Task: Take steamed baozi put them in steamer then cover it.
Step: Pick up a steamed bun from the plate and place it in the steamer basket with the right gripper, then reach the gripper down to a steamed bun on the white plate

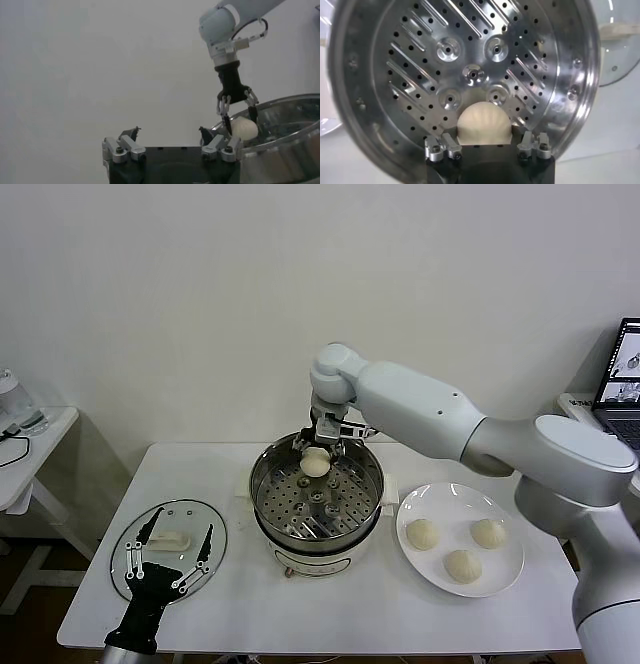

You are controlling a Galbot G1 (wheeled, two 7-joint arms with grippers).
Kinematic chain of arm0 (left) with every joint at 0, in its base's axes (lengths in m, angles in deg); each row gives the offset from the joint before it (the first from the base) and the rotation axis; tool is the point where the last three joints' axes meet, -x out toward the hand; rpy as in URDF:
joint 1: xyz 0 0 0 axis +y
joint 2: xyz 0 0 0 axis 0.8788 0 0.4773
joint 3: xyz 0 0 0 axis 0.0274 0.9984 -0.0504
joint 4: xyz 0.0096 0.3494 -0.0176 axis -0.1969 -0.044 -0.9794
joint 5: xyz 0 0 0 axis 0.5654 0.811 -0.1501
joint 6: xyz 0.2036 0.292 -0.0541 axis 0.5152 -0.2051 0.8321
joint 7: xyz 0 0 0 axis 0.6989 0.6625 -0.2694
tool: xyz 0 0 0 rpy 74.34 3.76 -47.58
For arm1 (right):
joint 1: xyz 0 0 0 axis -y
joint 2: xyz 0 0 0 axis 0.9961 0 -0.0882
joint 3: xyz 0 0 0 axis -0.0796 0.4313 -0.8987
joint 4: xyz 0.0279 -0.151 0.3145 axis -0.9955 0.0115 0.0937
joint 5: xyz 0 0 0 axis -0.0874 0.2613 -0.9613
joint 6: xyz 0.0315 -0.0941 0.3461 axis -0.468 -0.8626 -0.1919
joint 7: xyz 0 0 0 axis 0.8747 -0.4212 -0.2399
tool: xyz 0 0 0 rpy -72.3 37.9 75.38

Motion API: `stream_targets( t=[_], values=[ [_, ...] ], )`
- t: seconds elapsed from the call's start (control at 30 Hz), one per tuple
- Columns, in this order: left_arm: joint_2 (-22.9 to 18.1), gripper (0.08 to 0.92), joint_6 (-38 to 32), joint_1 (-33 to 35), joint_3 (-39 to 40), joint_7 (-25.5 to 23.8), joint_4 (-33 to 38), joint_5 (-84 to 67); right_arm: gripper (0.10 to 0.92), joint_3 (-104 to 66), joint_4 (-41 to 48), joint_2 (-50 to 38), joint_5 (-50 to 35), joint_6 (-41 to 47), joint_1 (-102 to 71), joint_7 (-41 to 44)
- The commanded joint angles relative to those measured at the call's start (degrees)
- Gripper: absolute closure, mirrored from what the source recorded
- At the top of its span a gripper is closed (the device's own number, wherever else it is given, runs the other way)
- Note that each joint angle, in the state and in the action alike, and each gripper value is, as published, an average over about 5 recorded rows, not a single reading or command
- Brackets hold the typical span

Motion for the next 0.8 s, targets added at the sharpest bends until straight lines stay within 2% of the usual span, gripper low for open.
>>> stream_targets(
  t=[0.03,0.17,0.27,0.37,0.53,0.67,0.8],
  values=[
    [0.0,0.177,-0.1,-0.1,-0.1,0.1,-0.1,0.0,0.276,-1.6,4.3,2.8,3.8,-1.5,-2.3,-0.4],
    [-0.1,0.177,-0.1,-0.1,-0.3,0.2,-0.1,-0.1,0.235,-1.7,3.2,2.6,2.9,-1.5,-1.9,-0.5],
    [-0.1,0.177,-0.2,-0.1,-0.4,0.2,-0.1,-0.1,0.209,-1.3,0.2,0.5,-2.3,0.8,0.0,1.1],
    [-0.1,0.177,-0.2,-0.1,-0.4,0.2,0.0,-0.1,0.203,-0.9,-4.0,-3.5,-14.2,7.6,2.9,5.0],
    [0.2,0.177,0.2,-0.3,-0.1,0.2,0.1,0.0,0.203,1.3,-8.6,-13.6,-34.3,24.8,10.6,8.9],
    [0.5,0.177,0.3,-0.3,0.1,0.3,0.3,0.0,0.203,4.9,-9.6,-21.7,-43.5,37.2,15.2,6.2],
    [0.9,0.177,0.5,-0.6,0.6,0.2,0.2,0.1,0.203,10.3,-10.3,-30.7,-49.5,43.4,17.7,4.1]
  ],
)
